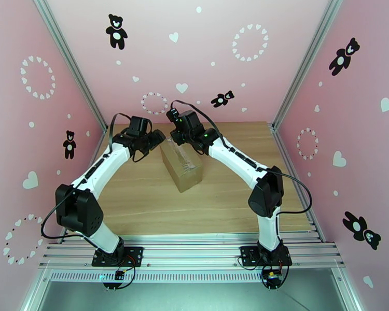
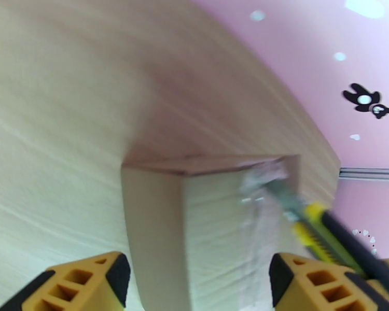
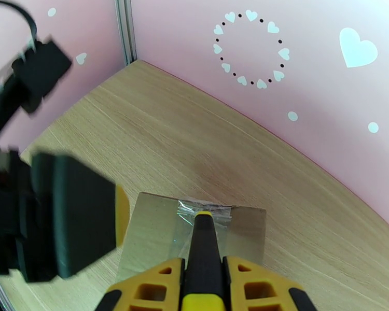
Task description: Unpack the express box
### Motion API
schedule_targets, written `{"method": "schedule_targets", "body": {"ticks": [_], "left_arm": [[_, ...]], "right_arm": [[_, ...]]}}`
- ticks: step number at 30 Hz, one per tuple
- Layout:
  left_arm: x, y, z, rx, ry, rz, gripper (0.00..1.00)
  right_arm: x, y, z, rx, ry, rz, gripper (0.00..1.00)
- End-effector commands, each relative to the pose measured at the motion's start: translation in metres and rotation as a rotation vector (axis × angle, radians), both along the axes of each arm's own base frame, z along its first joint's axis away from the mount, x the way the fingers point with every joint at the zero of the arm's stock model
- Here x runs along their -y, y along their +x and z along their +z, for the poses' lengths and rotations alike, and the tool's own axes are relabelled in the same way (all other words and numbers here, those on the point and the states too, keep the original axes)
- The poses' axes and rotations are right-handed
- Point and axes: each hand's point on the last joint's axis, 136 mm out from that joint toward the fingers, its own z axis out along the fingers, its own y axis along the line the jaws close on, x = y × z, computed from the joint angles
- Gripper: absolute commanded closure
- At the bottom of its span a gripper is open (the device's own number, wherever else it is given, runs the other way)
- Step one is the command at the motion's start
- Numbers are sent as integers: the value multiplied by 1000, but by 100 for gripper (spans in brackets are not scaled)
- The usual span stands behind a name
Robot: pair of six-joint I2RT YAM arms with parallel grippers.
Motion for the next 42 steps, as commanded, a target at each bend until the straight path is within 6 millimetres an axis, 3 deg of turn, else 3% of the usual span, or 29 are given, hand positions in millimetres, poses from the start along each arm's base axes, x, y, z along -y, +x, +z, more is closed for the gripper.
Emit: {"method": "schedule_targets", "body": {"ticks": [1,9,23,42], "left_arm": [[-5,14,-18,-41,18,-41,24],[16,36,-31,-28,-9,-185,25],[23,39,-35,-9,6,-256,25],[20,36,-89,-174,-2,-206,27]], "right_arm": [[6,-12,-16,-60,-36,-5,100],[5,-13,-18,-76,-27,-7,100],[5,-12,-19,-76,-34,-10,100],[3,-19,-15,-75,-34,-3,100]]}}
